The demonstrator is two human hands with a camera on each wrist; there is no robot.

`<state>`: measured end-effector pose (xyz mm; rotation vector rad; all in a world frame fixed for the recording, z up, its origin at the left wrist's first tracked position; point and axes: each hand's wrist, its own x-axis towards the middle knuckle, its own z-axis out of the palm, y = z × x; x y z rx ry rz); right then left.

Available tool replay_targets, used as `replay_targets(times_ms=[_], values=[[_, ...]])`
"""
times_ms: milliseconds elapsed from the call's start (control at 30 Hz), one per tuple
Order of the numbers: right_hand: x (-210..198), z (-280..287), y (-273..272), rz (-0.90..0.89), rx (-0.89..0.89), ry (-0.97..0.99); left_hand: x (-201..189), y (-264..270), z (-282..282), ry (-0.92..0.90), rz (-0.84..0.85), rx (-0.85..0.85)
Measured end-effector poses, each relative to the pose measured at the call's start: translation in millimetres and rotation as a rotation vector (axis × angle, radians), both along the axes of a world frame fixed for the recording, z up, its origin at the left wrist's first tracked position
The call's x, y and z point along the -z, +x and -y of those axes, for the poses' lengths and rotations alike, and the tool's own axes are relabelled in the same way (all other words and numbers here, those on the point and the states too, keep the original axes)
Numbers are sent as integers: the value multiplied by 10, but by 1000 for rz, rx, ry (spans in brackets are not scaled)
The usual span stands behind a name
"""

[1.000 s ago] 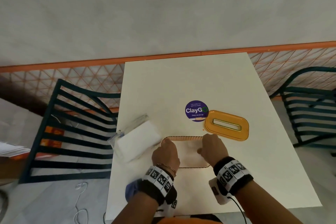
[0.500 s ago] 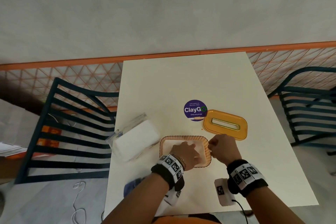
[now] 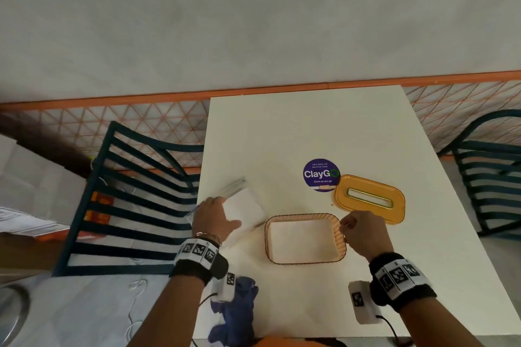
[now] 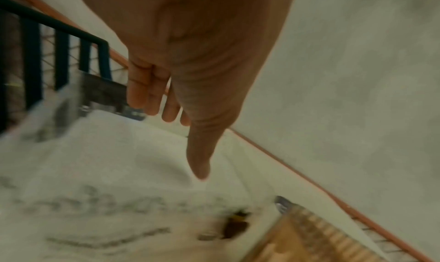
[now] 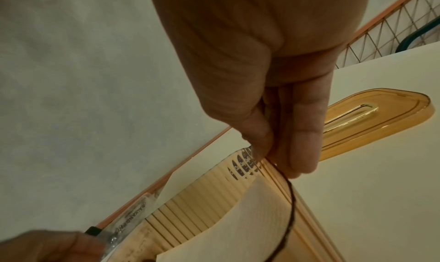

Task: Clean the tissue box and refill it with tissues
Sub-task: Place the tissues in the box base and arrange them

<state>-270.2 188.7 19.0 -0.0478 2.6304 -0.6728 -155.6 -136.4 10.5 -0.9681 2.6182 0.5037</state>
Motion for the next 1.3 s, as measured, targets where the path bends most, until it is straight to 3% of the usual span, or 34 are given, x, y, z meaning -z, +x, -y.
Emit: replay_targets(times_ms=[200, 367, 600, 833, 933, 1033, 1200, 1300], values=[[-36, 106, 56, -116, 2, 83, 186, 23, 196, -49, 35, 78], [-126, 285, 105, -194, -4, 31, 144, -34, 232, -15, 19, 59], [-211, 741, 239, -171, -217, -127, 69, 11, 408, 336, -26, 45], [-357, 1337, 352, 177, -290, -440, -315, 366, 501, 914, -428, -175], [-423, 1614, 390, 214, -382, -583, -337, 437, 451, 1055, -543, -220], [-480, 1818, 386, 132, -453, -693, -330, 423, 374, 1070, -643, -222], [-612, 1952, 409, 34, -516, -551, -379, 351, 285, 1010, -732, -355], [-541, 1964, 434, 23, -545, -507, -338, 333, 199, 917, -704, -297]])
